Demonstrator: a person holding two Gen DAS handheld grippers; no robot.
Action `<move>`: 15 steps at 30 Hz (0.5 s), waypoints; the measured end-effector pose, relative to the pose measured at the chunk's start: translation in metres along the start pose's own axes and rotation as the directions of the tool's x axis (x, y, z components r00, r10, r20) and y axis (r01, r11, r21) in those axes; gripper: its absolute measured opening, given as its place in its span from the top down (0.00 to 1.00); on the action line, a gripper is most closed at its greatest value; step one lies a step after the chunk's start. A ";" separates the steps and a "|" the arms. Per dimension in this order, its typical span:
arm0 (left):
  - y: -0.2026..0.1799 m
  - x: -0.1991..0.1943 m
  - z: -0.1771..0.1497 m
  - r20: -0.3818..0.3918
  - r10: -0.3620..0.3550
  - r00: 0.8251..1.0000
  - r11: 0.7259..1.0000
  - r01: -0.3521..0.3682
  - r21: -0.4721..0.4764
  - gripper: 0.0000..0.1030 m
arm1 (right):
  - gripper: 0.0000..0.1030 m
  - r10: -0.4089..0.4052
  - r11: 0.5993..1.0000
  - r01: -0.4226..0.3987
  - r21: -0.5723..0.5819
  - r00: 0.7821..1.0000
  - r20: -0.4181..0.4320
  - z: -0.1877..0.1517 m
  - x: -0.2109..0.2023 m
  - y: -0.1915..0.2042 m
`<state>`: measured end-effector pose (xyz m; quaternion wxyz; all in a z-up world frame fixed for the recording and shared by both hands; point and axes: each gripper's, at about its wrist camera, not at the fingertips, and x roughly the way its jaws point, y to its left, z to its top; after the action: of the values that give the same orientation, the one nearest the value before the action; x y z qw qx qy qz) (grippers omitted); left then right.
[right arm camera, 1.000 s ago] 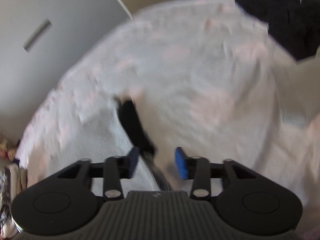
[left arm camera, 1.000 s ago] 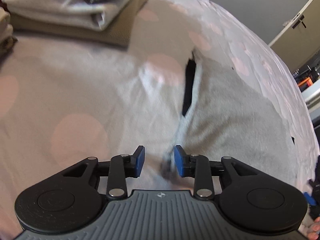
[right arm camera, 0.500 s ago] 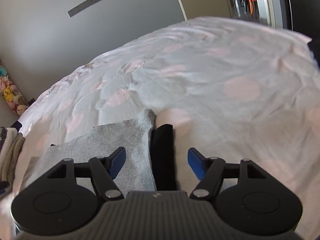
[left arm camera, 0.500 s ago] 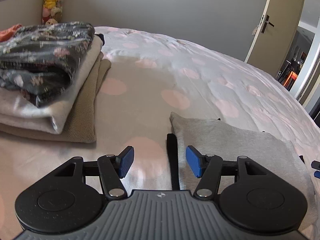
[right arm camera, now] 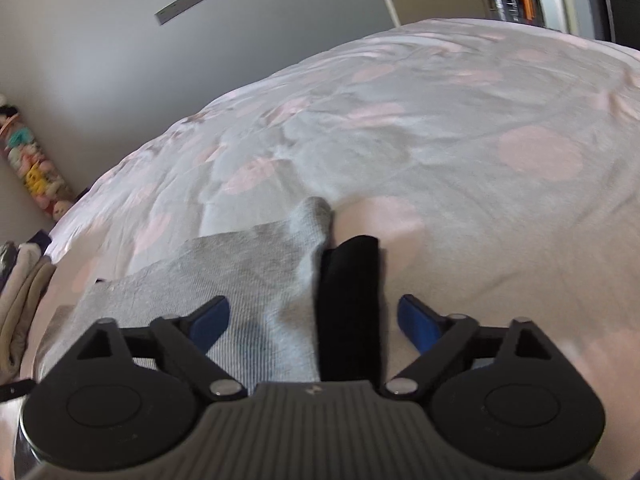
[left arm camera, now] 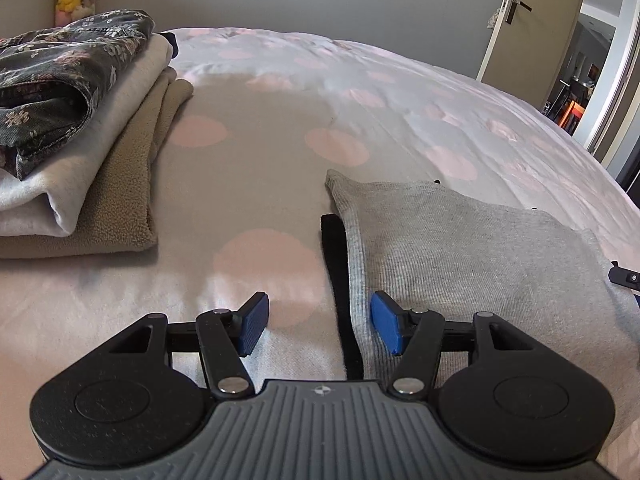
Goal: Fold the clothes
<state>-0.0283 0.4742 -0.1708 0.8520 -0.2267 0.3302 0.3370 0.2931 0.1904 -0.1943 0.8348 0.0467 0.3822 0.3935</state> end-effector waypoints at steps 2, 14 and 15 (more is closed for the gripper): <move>0.000 0.000 0.000 -0.001 0.000 1.000 1.000 0.000 -0.005 0.47 | 0.00 0.012 1.000 -0.013 -0.022 1.000 -0.010 0.000 0.002 0.002; 0.002 0.002 -0.001 -0.002 -0.004 1.000 1.000 0.004 -0.002 0.46 | 0.00 -0.009 0.998 0.009 -0.062 1.000 -0.001 -0.005 0.004 0.009; 0.002 0.002 -0.001 -0.003 -0.005 1.000 1.000 0.005 -0.003 0.46 | 0.00 -0.009 0.999 0.009 -0.054 1.000 0.005 -0.005 0.003 0.008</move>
<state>-0.0291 0.4755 -0.1734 0.8521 -0.2296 0.3302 0.3350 0.2862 0.1971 -0.1968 0.8385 0.0235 0.3696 0.3998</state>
